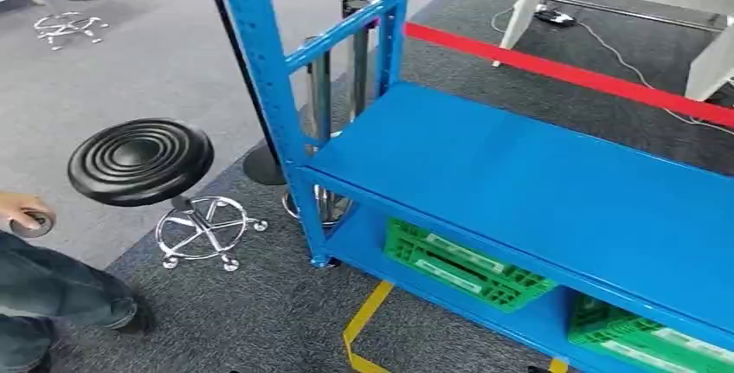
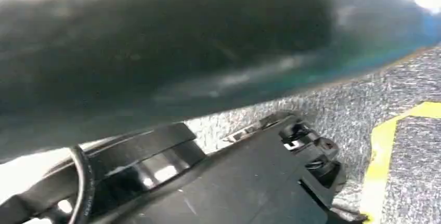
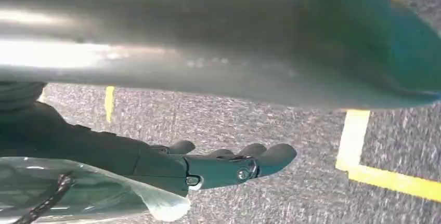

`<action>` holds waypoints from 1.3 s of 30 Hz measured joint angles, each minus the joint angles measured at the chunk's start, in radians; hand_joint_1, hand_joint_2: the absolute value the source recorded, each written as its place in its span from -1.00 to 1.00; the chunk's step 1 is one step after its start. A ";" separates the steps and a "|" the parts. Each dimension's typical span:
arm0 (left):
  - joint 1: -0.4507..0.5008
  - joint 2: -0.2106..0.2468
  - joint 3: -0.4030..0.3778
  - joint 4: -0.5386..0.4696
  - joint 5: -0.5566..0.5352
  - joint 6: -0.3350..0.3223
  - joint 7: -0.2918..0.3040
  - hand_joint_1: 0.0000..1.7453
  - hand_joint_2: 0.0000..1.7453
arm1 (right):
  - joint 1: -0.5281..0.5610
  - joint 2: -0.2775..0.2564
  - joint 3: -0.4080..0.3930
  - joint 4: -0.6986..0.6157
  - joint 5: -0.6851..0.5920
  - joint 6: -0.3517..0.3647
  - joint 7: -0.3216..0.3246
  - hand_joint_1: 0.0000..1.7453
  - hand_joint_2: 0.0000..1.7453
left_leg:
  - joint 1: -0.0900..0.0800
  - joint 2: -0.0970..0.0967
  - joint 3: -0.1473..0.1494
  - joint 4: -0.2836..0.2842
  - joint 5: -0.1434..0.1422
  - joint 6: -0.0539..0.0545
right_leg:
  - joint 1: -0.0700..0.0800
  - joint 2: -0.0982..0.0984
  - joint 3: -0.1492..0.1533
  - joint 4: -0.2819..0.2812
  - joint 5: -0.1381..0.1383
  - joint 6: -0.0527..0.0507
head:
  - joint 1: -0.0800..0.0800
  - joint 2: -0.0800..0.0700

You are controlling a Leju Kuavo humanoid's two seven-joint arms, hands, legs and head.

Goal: Take the parts from the cabinet and place them on the table.

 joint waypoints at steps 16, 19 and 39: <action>0.006 -0.001 0.016 -0.001 -0.009 -0.011 0.003 -1.00 -1.00 | -0.001 0.000 0.000 0.000 0.003 -0.007 0.013 -1.00 -1.00 | 0.006 -0.087 -0.133 0.325 -0.140 -0.041 | 0.000 0.134 0.000 -0.011 0.019 -0.058 | -0.016 0.000; 0.005 -0.001 0.016 -0.001 -0.010 -0.012 0.004 -1.00 -1.00 | -0.001 0.000 0.000 0.000 0.004 -0.008 0.016 -1.00 -1.00 | 0.006 -0.090 -0.108 0.259 -0.091 -0.037 | 0.000 0.149 0.000 -0.010 0.019 -0.058 | -0.017 0.000; -0.002 0.000 0.047 -0.007 -0.035 0.000 0.007 -1.00 1.00 | 0.002 0.000 0.025 -0.006 0.088 -0.027 0.014 -1.00 -1.00 | 0.013 -0.043 -0.013 0.037 -0.027 -0.048 | -0.010 0.043 -0.008 0.000 0.011 -0.046 | -0.014 0.000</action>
